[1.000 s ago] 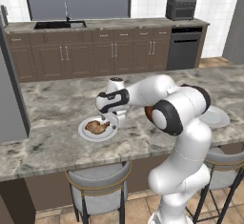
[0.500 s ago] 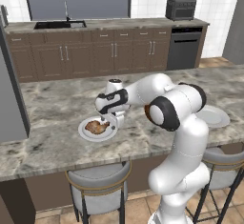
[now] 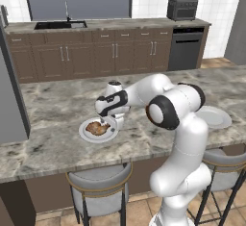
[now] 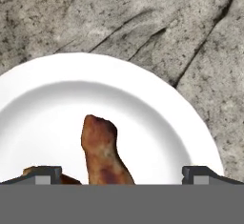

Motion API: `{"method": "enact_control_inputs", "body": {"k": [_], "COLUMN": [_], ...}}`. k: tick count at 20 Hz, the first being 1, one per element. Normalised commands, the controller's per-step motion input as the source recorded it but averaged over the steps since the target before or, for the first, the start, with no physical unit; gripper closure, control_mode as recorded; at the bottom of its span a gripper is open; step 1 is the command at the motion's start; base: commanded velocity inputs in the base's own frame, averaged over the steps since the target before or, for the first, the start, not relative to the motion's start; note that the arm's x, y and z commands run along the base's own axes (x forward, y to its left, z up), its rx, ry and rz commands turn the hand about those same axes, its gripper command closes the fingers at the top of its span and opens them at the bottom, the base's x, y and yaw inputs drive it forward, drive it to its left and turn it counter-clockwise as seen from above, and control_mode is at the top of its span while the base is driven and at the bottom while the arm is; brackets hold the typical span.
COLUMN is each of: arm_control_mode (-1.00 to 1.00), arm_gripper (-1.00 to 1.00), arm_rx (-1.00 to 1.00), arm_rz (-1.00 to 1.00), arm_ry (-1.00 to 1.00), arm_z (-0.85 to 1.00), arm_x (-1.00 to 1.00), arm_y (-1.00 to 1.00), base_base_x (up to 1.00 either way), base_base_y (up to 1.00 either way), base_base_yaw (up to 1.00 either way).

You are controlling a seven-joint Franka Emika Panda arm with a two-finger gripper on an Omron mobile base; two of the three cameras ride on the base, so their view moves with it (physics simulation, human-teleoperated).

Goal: Pick the chicken drumstick and corn from their plates and place them in the bowl. Then put the bowl in the fridge.

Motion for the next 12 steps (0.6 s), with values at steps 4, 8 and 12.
{"method": "enact_control_inputs", "body": {"k": [4,8,12], "arm_control_mode": [-1.00,-1.00,-1.00], "arm_gripper": [-1.00,-1.00,-1.00], "arm_rx": [0.00,0.00,0.00], "arm_rz": [0.00,0.00,0.00], "arm_ry": [0.00,0.00,0.01], "arm_z": [-0.03,-0.06,-0.10], "arm_x": [0.14,0.14,0.10], "arm_y": [0.00,0.00,0.00], "base_base_x": [0.00,0.00,0.00], "base_base_y": [0.00,0.00,0.00], "base_base_yaw": [0.00,0.00,0.00]}}
